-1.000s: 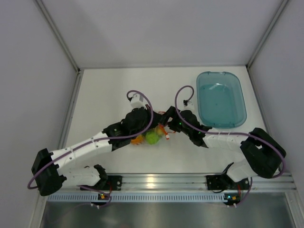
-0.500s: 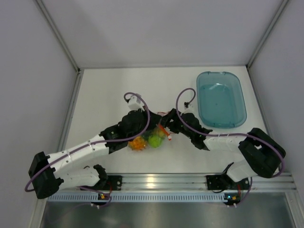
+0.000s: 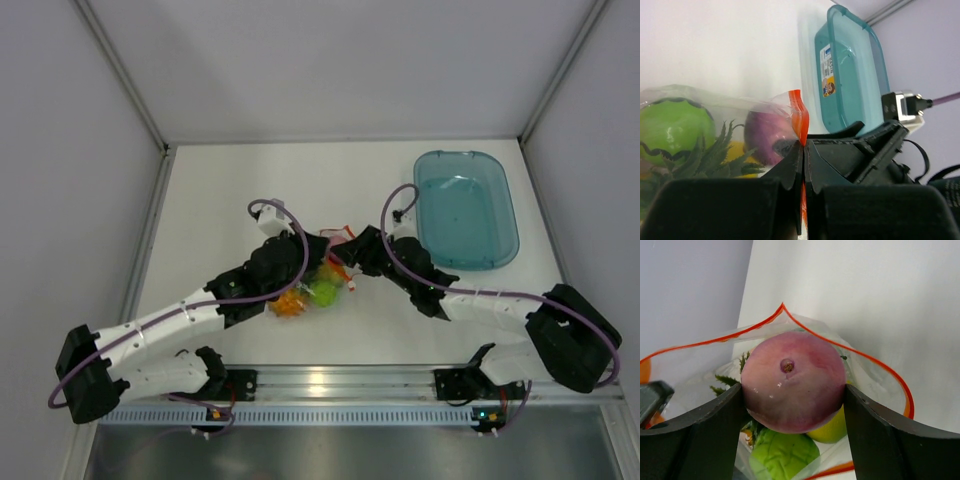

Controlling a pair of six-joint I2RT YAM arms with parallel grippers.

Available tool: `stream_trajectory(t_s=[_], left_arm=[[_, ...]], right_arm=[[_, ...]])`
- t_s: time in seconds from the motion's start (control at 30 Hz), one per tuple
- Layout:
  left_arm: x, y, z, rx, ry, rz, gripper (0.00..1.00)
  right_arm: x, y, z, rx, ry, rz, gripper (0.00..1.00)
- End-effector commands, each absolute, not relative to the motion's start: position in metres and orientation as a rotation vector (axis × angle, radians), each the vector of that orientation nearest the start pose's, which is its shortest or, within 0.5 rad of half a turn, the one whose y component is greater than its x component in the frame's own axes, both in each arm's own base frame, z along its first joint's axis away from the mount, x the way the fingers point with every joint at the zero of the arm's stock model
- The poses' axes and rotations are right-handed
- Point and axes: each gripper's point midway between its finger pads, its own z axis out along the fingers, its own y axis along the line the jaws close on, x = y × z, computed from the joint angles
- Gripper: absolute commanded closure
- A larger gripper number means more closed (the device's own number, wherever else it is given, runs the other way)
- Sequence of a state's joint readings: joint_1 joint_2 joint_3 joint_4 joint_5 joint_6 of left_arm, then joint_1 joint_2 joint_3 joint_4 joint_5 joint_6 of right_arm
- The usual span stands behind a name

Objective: Open the zip-top bag and remove the fake food

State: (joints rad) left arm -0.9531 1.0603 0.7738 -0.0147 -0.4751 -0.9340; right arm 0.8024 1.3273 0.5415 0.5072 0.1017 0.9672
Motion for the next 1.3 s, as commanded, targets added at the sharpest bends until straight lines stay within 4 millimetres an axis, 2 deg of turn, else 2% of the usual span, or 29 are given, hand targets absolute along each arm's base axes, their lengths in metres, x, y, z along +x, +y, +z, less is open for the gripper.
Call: stream_trajectory(t_s=[0.0, 0.13, 0.2, 0.4, 0.47, 0.5, 0.57, 0.6, 0.63, 0.67, 0.7, 0.77, 0.8, 0.87, 0.9, 0.97, 1.0, 1.03, 1.1, 1.13, 1.2, 1.27], left_arm=[[0.265, -0.264, 0.242, -0.357, 1.847, -0.806, 1.0], [0.27, -0.262, 0.239, -0.375, 1.849, -0.778, 1.0], [0.272, -0.264, 0.236, -0.379, 1.858, -0.769, 1.0], [0.272, -0.261, 0.22, -0.385, 1.911, -0.722, 1.0], [0.271, -0.26, 0.218, -0.381, 1.913, -0.725, 1.0], [0.27, -0.259, 0.221, -0.378, 1.907, -0.731, 1.0], [0.268, -0.26, 0.225, -0.363, 1.906, -0.745, 1.0], [0.266, -0.261, 0.228, -0.346, 1.907, -0.755, 1.0], [0.265, -0.261, 0.231, -0.339, 1.908, -0.76, 1.0], [0.265, -0.262, 0.233, -0.324, 1.908, -0.765, 1.0], [0.264, -0.263, 0.234, -0.311, 1.91, -0.769, 1.0], [0.261, -0.27, 0.241, -0.282, 1.911, -0.804, 1.0], [0.26, -0.273, 0.242, -0.244, 1.919, -0.807, 1.0], [0.256, -0.283, 0.249, -0.188, 1.938, -0.841, 1.0], [0.254, -0.286, 0.251, -0.157, 1.942, -0.845, 1.0], [0.251, -0.29, 0.258, -0.12, 1.949, -0.87, 1.0], [0.25, -0.29, 0.259, -0.108, 1.95, -0.87, 1.0], [0.248, -0.291, 0.261, -0.096, 1.949, -0.873, 1.0], [0.244, -0.291, 0.268, -0.059, 1.949, -0.882, 1.0], [0.244, -0.291, 0.27, -0.049, 1.947, -0.884, 1.0], [0.24, -0.291, 0.275, -0.024, 1.947, -0.894, 1.0], [0.239, -0.291, 0.281, -0.017, 1.933, -0.908, 1.0]], right_arm=[[0.262, 0.304, 0.167, 0.152, 1.941, 1.12, 0.56], [0.256, 0.296, 0.182, 0.117, 1.919, 1.108, 0.56], [0.253, 0.29, 0.181, 0.109, 1.932, 1.082, 0.56], [0.258, 0.256, 0.206, 0.129, 1.88, 0.952, 0.57], [0.269, 0.232, 0.214, 0.153, 1.866, 0.877, 0.56], [0.282, 0.211, 0.217, 0.201, 1.853, 0.818, 0.56], [0.293, 0.183, 0.222, 0.225, 1.854, 0.718, 0.56], [0.308, 0.153, 0.222, 0.296, 1.837, 0.623, 0.56], [0.312, 0.136, 0.214, 0.326, 1.866, 0.543, 0.56], [0.326, 0.106, 0.211, 0.385, 1.859, 0.413, 0.55], [0.328, 0.093, 0.212, 0.408, 1.857, 0.365, 0.55], [0.338, 0.073, 0.198, 0.459, 1.89, 0.284, 0.53], [0.345, 0.056, 0.189, 0.509, 1.897, 0.24, 0.53], [0.355, 0.043, 0.183, 0.535, 1.907, 0.199, 0.51], [0.362, 0.032, 0.168, 0.562, 1.951, 0.149, 0.51], [0.375, 0.023, 0.168, 0.565, 1.968, 0.11, 0.51], [0.381, 0.015, 0.154, 0.586, 2.005, 0.077, 0.5], [0.387, 0.012, 0.157, 0.586, 2.005, 0.061, 0.47], [0.392, 0.001, 0.141, 0.606, 2.048, -0.007, 0.39], [0.396, -0.001, 0.145, 0.599, 2.05, -0.021, 0.3], [0.397, 0.001, 0.138, 0.583, 2.085, -0.029, 0.27], [0.398, 0.005, 0.141, 0.56, 2.093, -0.012, 0.21]])
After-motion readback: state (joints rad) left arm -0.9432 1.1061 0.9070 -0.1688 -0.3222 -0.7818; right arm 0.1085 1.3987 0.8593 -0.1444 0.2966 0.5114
